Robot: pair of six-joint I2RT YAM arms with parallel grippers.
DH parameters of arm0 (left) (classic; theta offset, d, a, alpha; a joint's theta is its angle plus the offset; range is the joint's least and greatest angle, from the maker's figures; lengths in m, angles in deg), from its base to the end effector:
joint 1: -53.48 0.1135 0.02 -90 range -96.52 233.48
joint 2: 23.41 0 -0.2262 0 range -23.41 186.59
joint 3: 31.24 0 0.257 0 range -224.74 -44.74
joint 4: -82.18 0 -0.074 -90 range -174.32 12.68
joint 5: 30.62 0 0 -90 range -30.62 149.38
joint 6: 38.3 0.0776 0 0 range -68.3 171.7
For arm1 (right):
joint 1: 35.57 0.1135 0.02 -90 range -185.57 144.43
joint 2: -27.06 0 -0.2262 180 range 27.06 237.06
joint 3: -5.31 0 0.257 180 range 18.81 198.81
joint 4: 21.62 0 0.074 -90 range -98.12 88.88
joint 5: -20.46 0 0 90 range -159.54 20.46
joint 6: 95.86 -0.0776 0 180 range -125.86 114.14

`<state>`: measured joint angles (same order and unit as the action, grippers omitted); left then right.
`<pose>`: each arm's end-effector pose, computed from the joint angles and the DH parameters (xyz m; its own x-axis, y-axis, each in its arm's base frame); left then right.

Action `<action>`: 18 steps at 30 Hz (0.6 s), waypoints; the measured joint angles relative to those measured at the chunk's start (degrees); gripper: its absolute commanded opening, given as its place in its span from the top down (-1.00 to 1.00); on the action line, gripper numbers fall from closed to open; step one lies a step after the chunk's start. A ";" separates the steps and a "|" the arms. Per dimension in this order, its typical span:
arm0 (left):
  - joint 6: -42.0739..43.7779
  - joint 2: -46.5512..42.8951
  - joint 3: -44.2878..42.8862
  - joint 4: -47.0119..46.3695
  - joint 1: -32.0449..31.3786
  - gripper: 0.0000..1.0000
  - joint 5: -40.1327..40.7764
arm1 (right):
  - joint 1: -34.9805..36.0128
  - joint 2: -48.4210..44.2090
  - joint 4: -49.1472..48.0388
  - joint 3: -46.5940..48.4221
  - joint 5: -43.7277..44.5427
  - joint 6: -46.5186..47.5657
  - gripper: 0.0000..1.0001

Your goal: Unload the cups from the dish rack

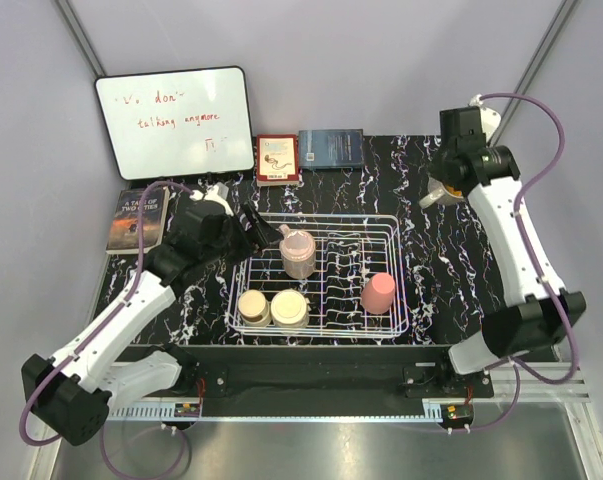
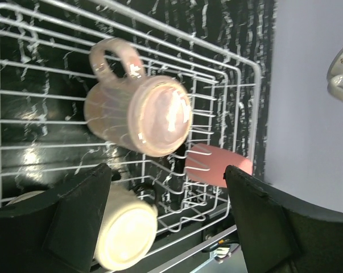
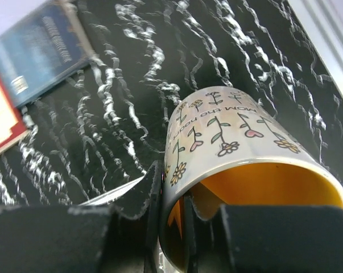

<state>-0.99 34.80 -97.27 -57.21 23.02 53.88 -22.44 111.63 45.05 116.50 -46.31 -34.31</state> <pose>0.2398 -0.1497 0.2588 -0.7395 -0.4835 -0.4683 -0.0233 0.7137 -0.7001 0.3377 0.0473 0.3603 -0.5103 0.3305 -0.7939 0.3735 0.9168 0.1415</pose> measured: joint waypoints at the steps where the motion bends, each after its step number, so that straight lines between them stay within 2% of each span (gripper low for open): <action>1: 0.17 -0.11 0.02 1.05 0.00 -0.69 0.24 | -1.95 1.84 0.87 0.79 -0.92 -1.05 1.00; 7: 0.87 -1.07 0.31 4.31 0.00 -0.69 0.83 | -11.63 14.53 4.59 10.08 -5.51 -6.43 1.00; 9: 1.27 -1.49 1.03 4.59 0.00 -0.69 0.79 | -13.97 21.11 6.86 17.40 -6.51 -7.19 1.00; 13: 1.79 -2.01 3.17 5.95 0.00 -0.69 0.76 | -15.80 33.55 8.28 31.01 -5.35 -6.19 1.00; 18: 2.56 -1.92 3.93 7.52 0.00 -0.68 0.72 | -15.82 41.11 8.92 34.82 -4.63 -4.72 1.00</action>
<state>1.57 32.88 -93.34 -49.69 23.02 54.60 -38.27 152.74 53.97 151.32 -50.95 -39.03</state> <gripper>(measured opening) 0.847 0.205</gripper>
